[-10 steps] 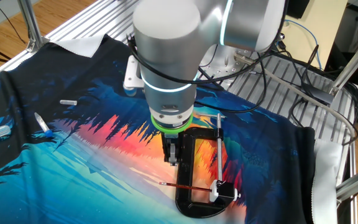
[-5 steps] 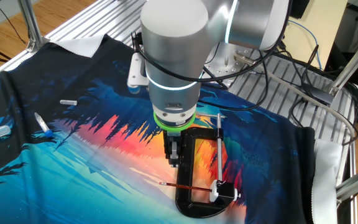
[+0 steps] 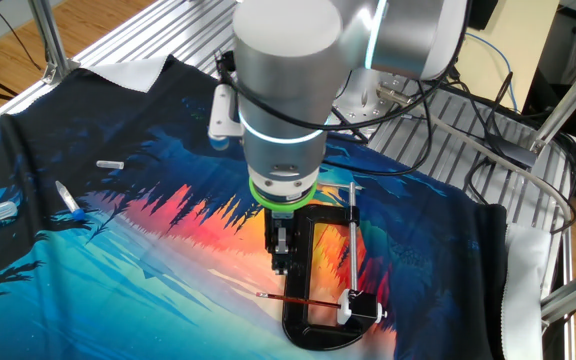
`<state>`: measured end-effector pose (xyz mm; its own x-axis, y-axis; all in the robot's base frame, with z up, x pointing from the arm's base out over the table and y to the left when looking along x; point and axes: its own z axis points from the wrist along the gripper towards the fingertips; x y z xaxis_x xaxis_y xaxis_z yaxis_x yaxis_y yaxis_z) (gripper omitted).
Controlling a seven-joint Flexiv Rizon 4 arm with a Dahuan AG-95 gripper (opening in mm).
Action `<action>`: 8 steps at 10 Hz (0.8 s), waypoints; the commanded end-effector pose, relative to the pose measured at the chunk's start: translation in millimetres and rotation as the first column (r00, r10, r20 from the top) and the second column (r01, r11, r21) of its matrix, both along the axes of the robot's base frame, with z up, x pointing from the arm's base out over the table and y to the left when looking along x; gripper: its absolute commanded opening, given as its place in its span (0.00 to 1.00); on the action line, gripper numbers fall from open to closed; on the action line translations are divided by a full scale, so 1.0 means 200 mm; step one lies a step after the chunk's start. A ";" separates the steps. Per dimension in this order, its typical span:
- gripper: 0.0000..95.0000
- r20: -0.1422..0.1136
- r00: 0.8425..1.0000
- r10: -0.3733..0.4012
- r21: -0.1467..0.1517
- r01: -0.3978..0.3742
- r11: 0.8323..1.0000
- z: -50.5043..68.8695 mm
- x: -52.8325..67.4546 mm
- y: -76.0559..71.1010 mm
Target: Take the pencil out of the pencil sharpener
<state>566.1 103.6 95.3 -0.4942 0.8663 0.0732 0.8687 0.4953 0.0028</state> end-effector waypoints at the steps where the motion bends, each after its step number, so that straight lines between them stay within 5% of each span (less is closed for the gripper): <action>1: 0.60 -0.003 1.000 0.029 0.013 -0.029 1.000 0.00 0.00 0.00; 7: 0.60 0.008 0.996 0.092 0.037 -0.093 0.995 0.00 0.00 0.00; 8: 0.40 0.014 0.996 0.083 0.047 -0.083 0.995 0.00 0.00 0.00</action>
